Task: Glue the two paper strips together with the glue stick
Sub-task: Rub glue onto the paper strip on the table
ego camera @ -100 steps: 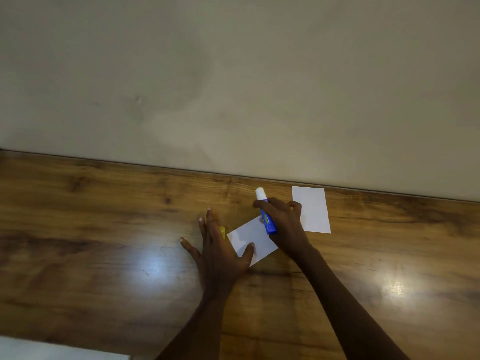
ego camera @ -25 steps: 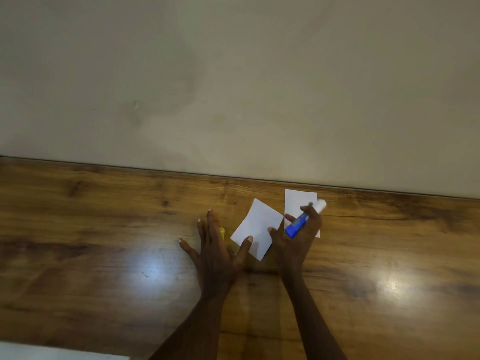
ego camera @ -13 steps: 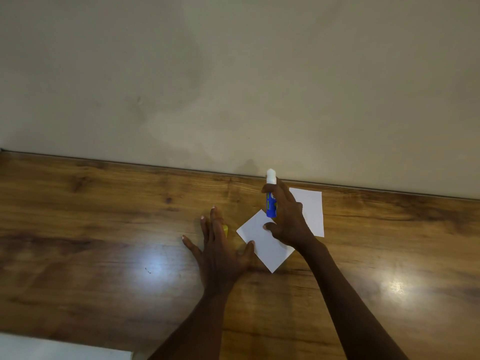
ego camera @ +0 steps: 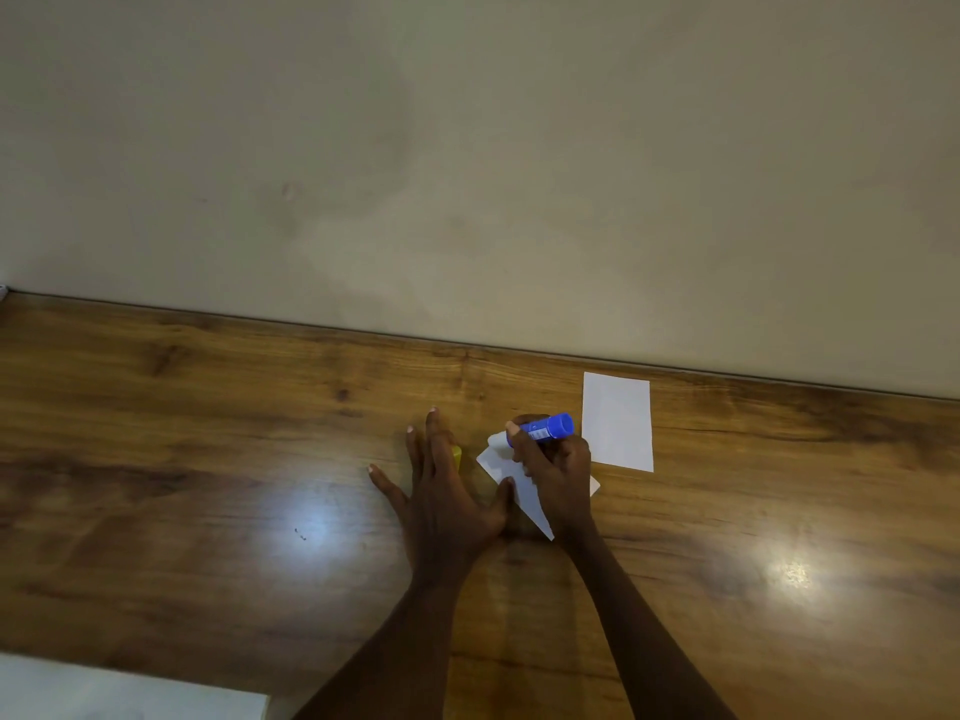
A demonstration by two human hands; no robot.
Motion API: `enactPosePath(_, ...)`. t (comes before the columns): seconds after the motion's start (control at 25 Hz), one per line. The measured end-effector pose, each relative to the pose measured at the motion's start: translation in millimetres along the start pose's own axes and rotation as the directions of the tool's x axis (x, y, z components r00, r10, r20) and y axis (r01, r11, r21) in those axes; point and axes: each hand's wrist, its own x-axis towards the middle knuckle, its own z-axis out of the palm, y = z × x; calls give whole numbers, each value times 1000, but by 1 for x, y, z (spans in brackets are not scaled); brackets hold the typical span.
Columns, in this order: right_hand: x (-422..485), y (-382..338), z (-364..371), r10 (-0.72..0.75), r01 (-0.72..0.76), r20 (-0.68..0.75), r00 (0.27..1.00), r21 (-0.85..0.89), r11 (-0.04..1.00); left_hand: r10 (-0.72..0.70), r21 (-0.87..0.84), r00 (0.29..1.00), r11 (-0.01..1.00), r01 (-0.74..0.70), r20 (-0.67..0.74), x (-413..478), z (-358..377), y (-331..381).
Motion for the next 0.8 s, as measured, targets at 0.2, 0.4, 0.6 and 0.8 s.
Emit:
enactPosePath(0.2, 1, 2, 0, -28, 51, 132, 991, -172, 984, 11, -23, 1000, 1000, -10, 17, -1, -1, -1)
enactPosePath(0.4, 6, 0, -5, -47, 113, 246, 968, -261, 959, 12, -11, 1000, 1000, -12, 19, -1, 0, -2)
enactPosePath(0.6, 19, 2, -16, -70, 113, 131, 989, -358, 927, -17, 32, 1000, 999, 17, 6, 1, -1, 0)
enactPosePath(0.8, 34, 2, -25, -52, 57, 25, 998, -394, 917, -18, 43, 1000, 999, 18, 0, 0, -2, 2)
